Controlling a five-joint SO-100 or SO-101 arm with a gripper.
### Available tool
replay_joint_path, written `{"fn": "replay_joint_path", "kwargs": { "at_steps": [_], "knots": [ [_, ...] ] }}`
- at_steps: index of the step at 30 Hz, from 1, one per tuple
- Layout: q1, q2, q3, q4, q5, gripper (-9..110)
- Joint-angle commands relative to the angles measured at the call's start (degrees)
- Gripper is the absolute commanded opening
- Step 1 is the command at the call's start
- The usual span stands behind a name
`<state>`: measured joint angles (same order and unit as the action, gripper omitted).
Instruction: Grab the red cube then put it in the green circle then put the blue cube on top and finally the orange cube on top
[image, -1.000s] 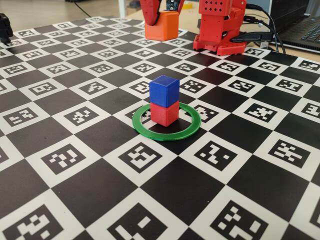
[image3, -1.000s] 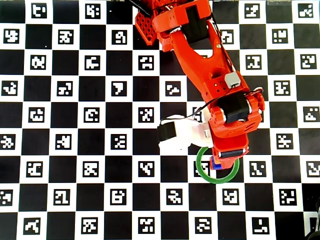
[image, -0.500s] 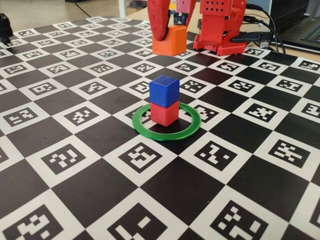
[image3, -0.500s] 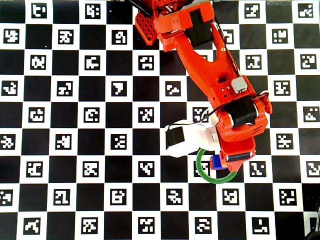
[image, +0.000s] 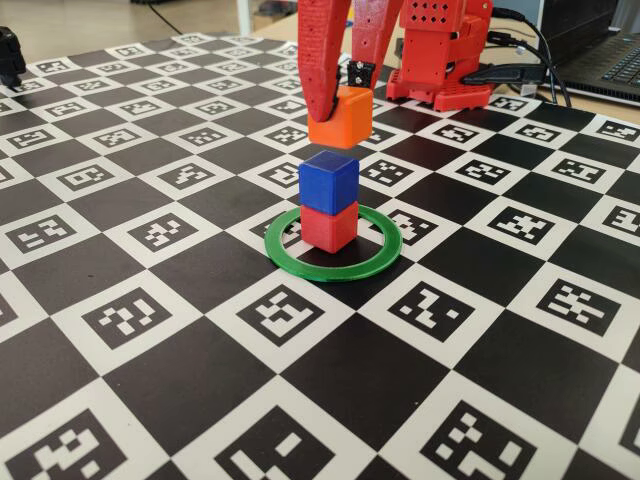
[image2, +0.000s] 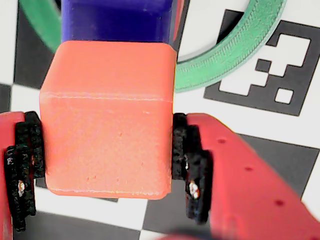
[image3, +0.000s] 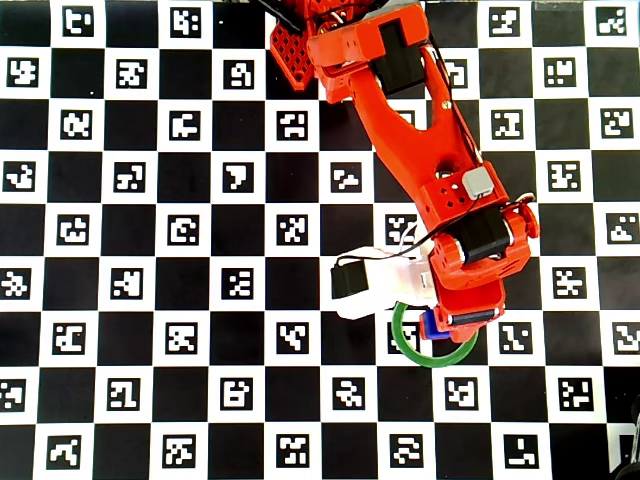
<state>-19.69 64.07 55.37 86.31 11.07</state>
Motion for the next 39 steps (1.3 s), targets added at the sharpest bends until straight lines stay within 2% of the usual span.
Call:
{"fn": "replay_joint_path", "kwargs": {
  "at_steps": [1,39],
  "knots": [
    [0.4,1.3,-0.6,-0.7,0.4,9],
    [1.7,0.2,1.1,-3.3,0.3,9]
  ]
}}
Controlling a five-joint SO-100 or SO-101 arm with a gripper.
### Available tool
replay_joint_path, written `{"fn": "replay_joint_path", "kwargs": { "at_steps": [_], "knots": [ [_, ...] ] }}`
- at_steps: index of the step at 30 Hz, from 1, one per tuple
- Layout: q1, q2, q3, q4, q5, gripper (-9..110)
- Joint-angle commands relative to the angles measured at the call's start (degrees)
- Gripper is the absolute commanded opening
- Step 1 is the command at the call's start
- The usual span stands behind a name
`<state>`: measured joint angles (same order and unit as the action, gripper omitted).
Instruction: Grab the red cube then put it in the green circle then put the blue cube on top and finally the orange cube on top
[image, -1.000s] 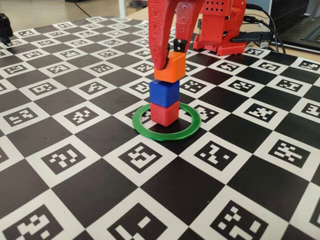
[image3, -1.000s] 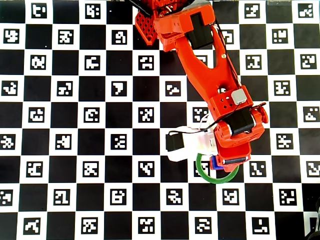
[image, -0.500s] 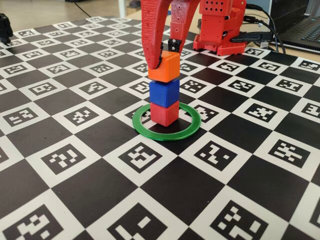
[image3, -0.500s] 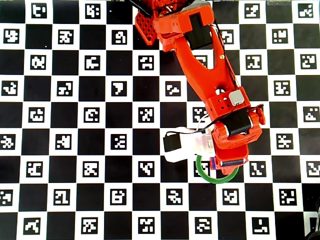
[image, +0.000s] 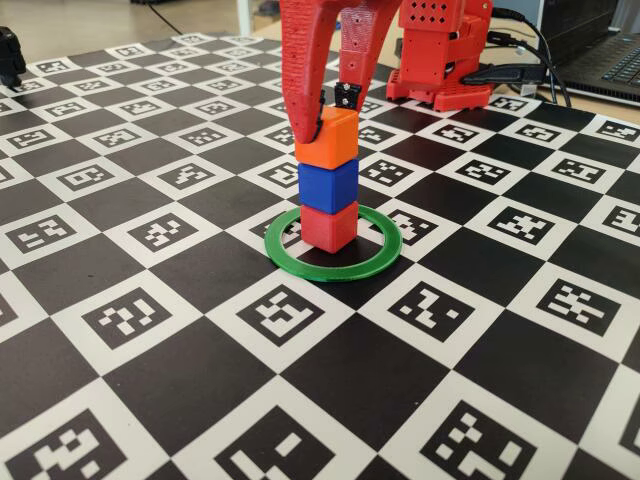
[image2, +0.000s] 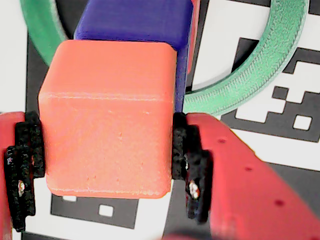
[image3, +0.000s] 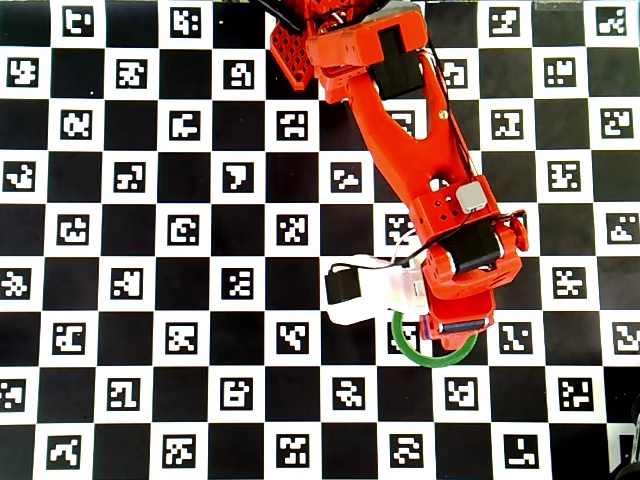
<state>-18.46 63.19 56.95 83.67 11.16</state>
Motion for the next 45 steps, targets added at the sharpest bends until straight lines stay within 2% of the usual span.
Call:
{"fn": "replay_joint_path", "kwargs": {
  "at_steps": [1,3,8,15,23,28,31,39,45],
  "knots": [
    [0.4,1.1,-0.4,-0.6,0.3,9],
    [0.4,1.1,-0.3,-0.6,0.4,12],
    [0.4,1.3,-0.2,-0.2,1.5,42],
    [0.4,3.4,-1.1,1.1,2.0,49],
    [0.9,11.0,-0.8,4.7,1.0,49],
    [2.4,20.6,5.3,4.0,-3.6,49],
    [4.7,28.3,13.2,0.4,-8.3,40],
    [13.8,51.0,38.8,-13.1,-23.3,33],
    [20.4,60.8,52.7,-18.1,-32.8,16]
  ]
}}
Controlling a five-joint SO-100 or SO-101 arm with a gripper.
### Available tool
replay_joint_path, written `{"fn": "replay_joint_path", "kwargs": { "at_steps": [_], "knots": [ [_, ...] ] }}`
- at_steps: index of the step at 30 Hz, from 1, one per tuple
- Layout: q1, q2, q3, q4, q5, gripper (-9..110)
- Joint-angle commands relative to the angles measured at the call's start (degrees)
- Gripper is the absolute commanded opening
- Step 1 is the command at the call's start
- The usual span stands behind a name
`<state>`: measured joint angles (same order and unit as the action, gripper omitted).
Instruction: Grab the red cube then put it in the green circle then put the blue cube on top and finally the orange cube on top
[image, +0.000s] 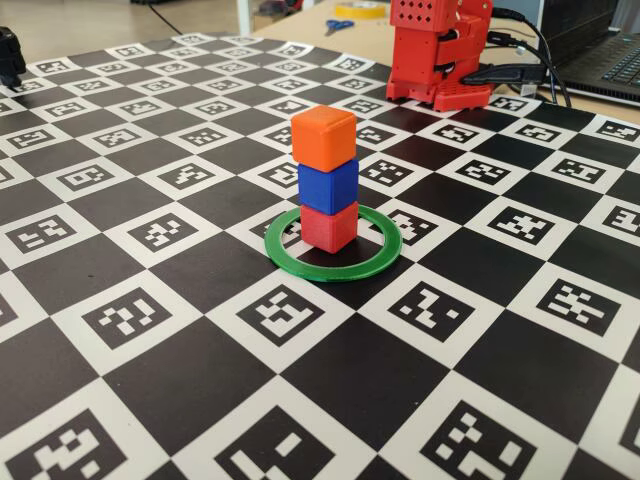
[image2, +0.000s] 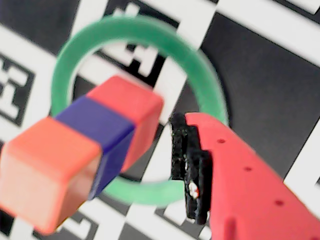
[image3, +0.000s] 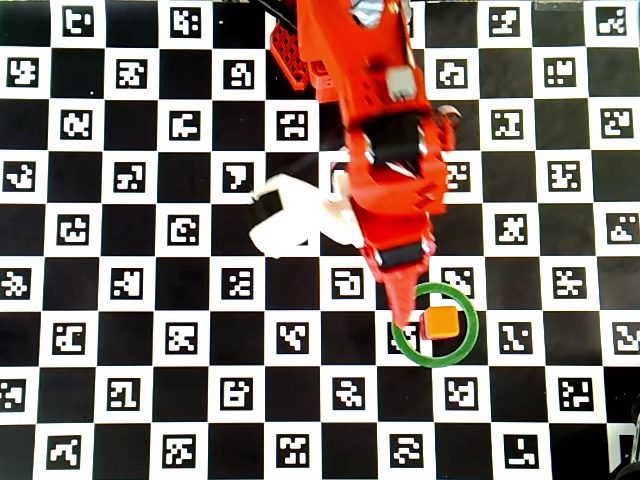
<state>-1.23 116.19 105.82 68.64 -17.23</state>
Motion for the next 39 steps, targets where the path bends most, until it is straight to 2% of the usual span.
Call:
{"fn": "replay_joint_path", "kwargs": {
  "at_steps": [1,3,5,6,13,18,23,25,39],
  "knots": [
    [4.0,9.1,6.6,-4.9,-5.6,14],
    [5.4,13.4,13.4,-10.5,-7.7,8],
    [6.1,18.8,21.1,-16.6,-9.6,-4],
    [6.2,21.6,25.0,-19.4,-10.6,-6],
    [5.3,34.0,42.8,-28.3,-26.6,-6],
    [5.9,43.2,59.0,-41.7,-42.2,-6],
    [6.2,52.7,72.2,-47.3,-48.6,-6],
    [6.3,56.6,76.1,-47.4,-50.6,-6],
    [4.7,66.9,76.7,-11.5,-56.1,-6]
  ]
}}
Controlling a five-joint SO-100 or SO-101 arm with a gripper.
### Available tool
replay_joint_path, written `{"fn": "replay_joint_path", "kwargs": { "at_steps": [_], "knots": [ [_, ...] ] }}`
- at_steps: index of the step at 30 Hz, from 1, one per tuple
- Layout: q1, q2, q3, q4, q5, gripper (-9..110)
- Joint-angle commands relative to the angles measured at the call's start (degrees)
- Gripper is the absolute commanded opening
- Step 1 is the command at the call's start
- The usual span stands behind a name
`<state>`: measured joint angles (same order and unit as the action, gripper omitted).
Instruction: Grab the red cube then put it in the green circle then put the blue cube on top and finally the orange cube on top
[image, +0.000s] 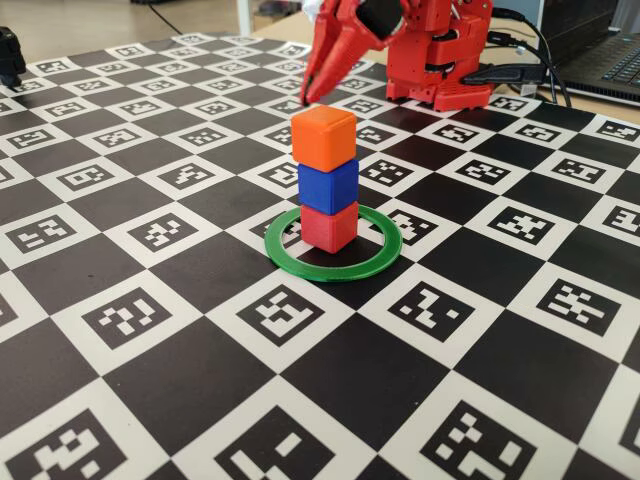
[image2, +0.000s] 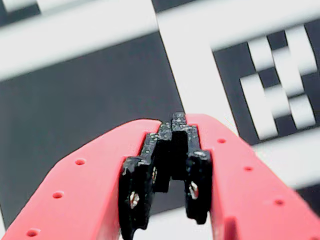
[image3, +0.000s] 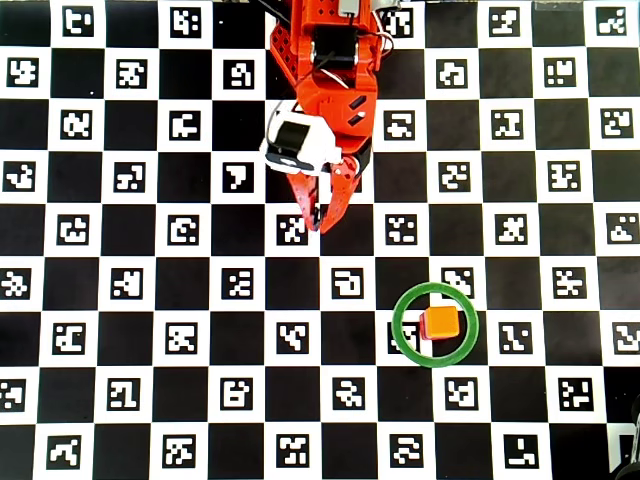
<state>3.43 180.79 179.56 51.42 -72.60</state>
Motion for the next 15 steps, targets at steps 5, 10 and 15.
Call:
{"fn": "replay_joint_path", "kwargs": {
  "at_steps": [5,10,15],
  "knots": [
    [0.3,5.0,3.0,13.3,-1.9,-6],
    [0.4,7.5,3.0,18.7,-3.3,-6],
    [-0.1,9.2,3.0,24.0,-8.2,-6]
  ]
}}
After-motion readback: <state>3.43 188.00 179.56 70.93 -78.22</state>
